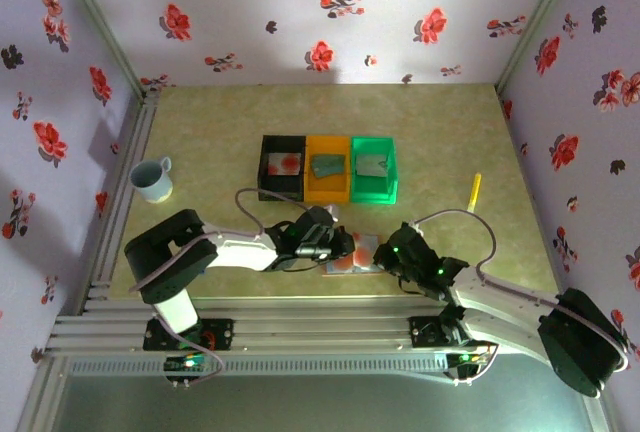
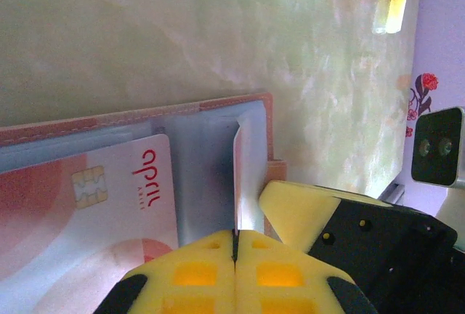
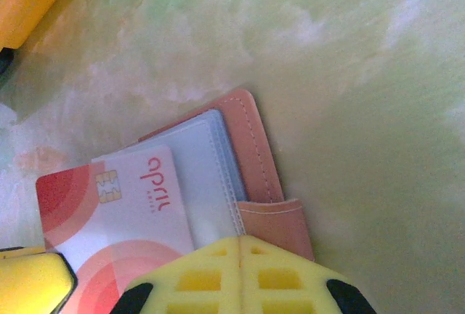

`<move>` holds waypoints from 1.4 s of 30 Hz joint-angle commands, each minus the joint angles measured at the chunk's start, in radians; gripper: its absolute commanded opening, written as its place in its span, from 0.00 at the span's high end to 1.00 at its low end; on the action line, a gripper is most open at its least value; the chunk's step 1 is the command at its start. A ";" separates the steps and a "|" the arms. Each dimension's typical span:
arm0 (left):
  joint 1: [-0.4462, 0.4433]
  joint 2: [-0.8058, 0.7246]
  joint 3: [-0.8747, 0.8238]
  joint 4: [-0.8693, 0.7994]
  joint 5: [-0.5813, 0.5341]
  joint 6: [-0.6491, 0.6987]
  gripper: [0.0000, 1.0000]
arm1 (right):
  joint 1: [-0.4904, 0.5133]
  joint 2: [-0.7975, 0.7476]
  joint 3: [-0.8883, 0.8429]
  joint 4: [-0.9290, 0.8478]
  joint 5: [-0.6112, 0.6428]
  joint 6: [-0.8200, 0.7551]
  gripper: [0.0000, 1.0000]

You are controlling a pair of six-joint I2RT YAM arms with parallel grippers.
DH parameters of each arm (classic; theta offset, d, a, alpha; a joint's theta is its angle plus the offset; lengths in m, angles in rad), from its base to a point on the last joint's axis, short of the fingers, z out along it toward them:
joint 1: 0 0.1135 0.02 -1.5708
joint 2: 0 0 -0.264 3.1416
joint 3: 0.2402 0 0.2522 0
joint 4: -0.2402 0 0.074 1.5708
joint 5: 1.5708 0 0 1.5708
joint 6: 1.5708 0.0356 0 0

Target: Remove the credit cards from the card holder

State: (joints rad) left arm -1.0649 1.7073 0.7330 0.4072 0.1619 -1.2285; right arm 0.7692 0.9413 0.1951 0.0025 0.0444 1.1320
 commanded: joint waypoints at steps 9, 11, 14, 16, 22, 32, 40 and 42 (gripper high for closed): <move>0.042 -0.078 -0.030 -0.026 0.005 0.046 1.00 | -0.007 0.002 -0.008 -0.062 0.024 0.019 1.00; 0.045 -0.086 -0.032 -0.034 0.005 0.052 1.00 | -0.008 0.005 -0.009 -0.061 0.025 0.022 1.00; 0.048 -0.097 -0.039 -0.034 0.005 0.052 1.00 | -0.007 0.005 -0.009 -0.059 0.022 0.029 1.00; 0.049 -0.109 -0.046 -0.037 0.005 0.054 1.00 | -0.008 0.003 -0.007 -0.059 0.020 0.030 1.00; 0.066 -0.184 -0.061 -0.099 0.002 0.086 1.00 | -0.007 0.004 0.011 -0.069 0.020 0.024 1.00; 0.089 -0.361 -0.113 -0.270 -0.005 0.171 1.00 | -0.007 0.033 0.064 -0.076 0.005 -0.002 1.00; 0.102 -0.513 -0.094 -0.489 0.013 0.293 1.00 | -0.008 -0.030 0.158 -0.131 -0.010 -0.113 0.87; 0.115 -0.553 -0.093 -0.535 0.034 0.332 1.00 | -0.007 -0.040 0.185 -0.143 -0.023 -0.158 0.78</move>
State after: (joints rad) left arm -0.9695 1.2053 0.6327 -0.0059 0.1734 -0.9947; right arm 0.7692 0.9245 0.3283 -0.1047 0.0364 1.0595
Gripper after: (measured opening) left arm 0.031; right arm 0.200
